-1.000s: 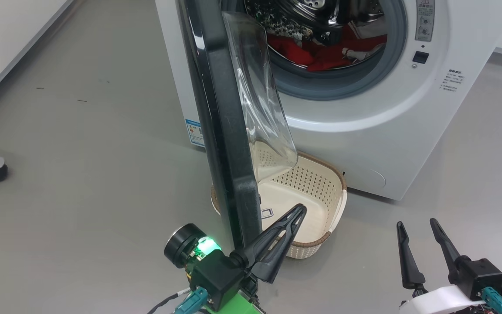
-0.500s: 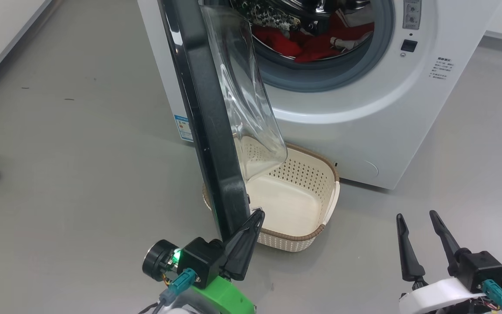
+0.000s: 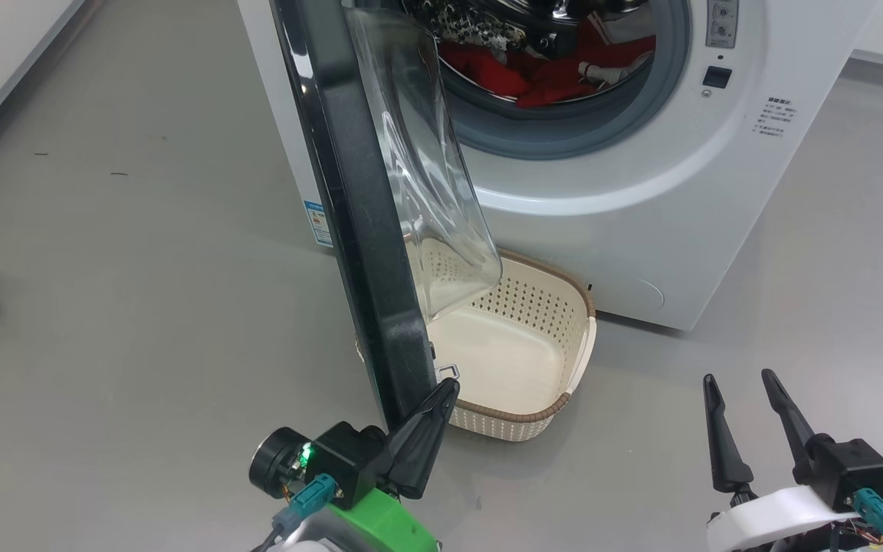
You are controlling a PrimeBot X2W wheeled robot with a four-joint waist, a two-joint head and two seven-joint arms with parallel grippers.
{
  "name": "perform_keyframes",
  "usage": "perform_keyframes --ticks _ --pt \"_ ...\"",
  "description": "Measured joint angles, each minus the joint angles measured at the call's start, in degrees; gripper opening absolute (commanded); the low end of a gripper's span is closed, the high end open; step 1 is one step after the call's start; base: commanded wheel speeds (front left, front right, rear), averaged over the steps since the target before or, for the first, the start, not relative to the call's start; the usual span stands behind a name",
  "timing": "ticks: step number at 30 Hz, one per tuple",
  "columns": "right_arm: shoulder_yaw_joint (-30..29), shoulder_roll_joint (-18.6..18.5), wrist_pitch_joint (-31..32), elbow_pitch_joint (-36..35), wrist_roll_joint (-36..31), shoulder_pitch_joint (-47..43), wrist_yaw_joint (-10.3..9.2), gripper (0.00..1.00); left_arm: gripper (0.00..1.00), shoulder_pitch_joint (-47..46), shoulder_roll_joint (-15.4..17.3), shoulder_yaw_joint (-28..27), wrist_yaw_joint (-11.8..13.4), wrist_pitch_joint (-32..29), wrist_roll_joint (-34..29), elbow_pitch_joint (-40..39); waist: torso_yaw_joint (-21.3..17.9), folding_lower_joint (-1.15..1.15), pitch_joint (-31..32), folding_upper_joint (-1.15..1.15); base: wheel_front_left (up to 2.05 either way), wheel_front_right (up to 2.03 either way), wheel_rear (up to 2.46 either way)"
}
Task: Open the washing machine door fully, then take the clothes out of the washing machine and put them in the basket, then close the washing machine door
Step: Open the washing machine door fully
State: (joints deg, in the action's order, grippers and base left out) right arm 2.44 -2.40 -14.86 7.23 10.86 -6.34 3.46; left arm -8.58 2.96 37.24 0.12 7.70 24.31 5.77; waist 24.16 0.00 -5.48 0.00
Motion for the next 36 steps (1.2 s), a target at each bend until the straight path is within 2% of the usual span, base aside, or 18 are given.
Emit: perform_keyframes --ticks 25,36 --pt "-1.99 0.12 0.0 0.54 0.0 -0.14 0.18 1.0 0.0 0.1 -0.31 -0.01 3.2 4.25 0.81 1.12 5.45 0.0 1.23 0.0 0.0 0.0 0.0" --pt "-1.04 0.15 0.0 0.89 -0.44 -0.09 1.01 1.0 0.0 2.01 -0.29 -3.37 5.15 5.02 0.21 0.21 6.64 0.0 0.78 0.0 0.0 0.0 0.0"
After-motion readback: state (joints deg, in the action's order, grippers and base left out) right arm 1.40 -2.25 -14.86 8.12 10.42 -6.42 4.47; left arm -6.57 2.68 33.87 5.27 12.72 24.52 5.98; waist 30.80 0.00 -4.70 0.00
